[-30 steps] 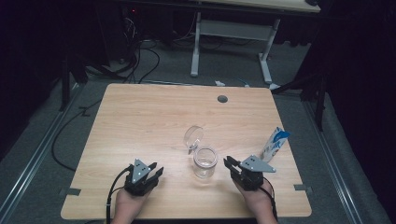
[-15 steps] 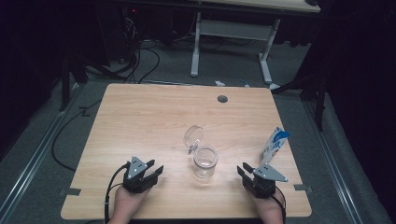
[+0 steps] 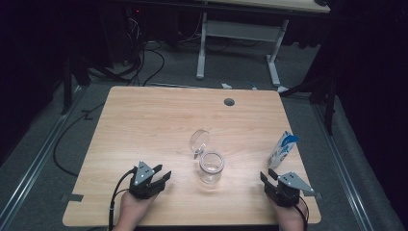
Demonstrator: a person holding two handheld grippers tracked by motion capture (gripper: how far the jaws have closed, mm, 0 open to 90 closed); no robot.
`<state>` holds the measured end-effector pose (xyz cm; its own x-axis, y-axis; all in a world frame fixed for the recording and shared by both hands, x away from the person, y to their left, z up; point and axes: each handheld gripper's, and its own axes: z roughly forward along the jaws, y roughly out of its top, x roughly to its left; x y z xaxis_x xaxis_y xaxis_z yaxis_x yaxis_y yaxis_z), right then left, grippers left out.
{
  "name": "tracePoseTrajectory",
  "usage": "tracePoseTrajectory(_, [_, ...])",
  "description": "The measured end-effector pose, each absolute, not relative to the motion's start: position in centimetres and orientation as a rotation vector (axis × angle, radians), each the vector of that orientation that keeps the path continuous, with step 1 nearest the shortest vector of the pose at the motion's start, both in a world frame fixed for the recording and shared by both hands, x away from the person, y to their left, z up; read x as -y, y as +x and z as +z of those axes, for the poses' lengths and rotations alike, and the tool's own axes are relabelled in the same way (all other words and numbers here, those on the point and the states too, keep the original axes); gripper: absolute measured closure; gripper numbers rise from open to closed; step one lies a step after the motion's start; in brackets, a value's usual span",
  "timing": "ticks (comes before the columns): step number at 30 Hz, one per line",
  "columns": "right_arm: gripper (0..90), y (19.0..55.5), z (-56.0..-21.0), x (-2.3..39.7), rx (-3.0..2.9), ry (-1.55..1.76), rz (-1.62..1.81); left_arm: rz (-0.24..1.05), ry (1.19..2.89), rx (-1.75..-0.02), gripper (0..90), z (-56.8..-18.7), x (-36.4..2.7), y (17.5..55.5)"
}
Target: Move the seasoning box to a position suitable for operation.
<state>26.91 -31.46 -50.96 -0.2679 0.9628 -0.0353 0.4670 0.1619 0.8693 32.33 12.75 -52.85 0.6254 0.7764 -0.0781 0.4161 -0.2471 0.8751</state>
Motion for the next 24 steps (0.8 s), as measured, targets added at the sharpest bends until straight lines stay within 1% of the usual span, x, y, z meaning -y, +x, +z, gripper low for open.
tracePoseTrajectory(1, [58.2,26.9,-50.9,31.9,-1.806,1.366,1.018,0.461,1.870,-0.954,53.8,-52.8,-12.8,32.3])
tracePoseTrajectory(2, [58.2,26.9,-50.9,31.9,-1.806,1.366,1.018,0.461,1.870,-0.954,53.8,-52.8,-12.8,32.3])
tracePoseTrajectory(4, [55.5,27.0,-50.8,32.3,-1.785,1.381,1.006,0.464,1.873,-0.952,53.8,-52.8,-12.8,32.2])
tracePoseTrajectory(5, [52.8,27.1,-50.7,32.8,-1.761,1.403,1.004,0.468,1.877,-0.955,53.8,-52.9,-12.9,32.2])
tracePoseTrajectory(6, [52.8,27.1,-50.7,32.8,-1.761,1.403,1.004,0.468,1.877,-0.955,53.8,-52.9,-12.9,32.2])
tracePoseTrajectory(7, [49.8,27.2,-50.6,33.2,-1.745,1.414,1.002,0.469,1.879,-0.961,53.8,-52.9,-12.9,32.1])
tracePoseTrajectory(8, [49.8,27.2,-50.6,33.2,-1.745,1.414,1.002,0.469,1.879,-0.961,53.9,-52.9,-12.9,32.1])
tracePoseTrajectory(10, [46.9,27.5,-50.6,33.4,-1.728,1.425,1.000,0.475,1.879,-0.964,53.9,-53.0,-13.0,32.1])
tracePoseTrajectory(11, [42.5,27.7,-50.5,33.5,-1.716,1.437,0.999,0.479,1.876,-0.968,53.9,-52.9,-13.2,32.0])
tracePoseTrajectory(12, [42.5,27.7,-50.5,33.5,-1.716,1.437,0.999,0.479,1.876,-0.968,53.9,-52.9,-13.2,32.0])
tracePoseTrajectory(13, [39.4,28.1,-50.5,33.6,-1.705,1.442,0.988,0.481,1.872,-0.975,53.9,-53.0,-13.4,31.8])
tracePoseTrajectory(14, [39.4,28.1,-50.5,33.6,-1.705,1.442,0.988,0.481,1.872,-0.975,53.9,-53.0,-13.4,31.8])
tracePoseTrajectory(15, [37.0,28.4,-50.5,33.7,-1.694,1.453,0.980,0.485,1.868,-0.981,54.0,-53.0,-13.7,31.6])
tracePoseTrajectory(19, [33.9,29.3,-50.7,33.8,-1.689,1.470,0.975,0.497,1.860,-0.989,54.2,-53.0,-14.1,31.3])
tracePoseTrajectory(24, [31.4,30.2,-50.8,34.1,-1.664,1.483,0.950,0.516,1.848,-1.001,54.3,-52.9,-14.8,30.8])
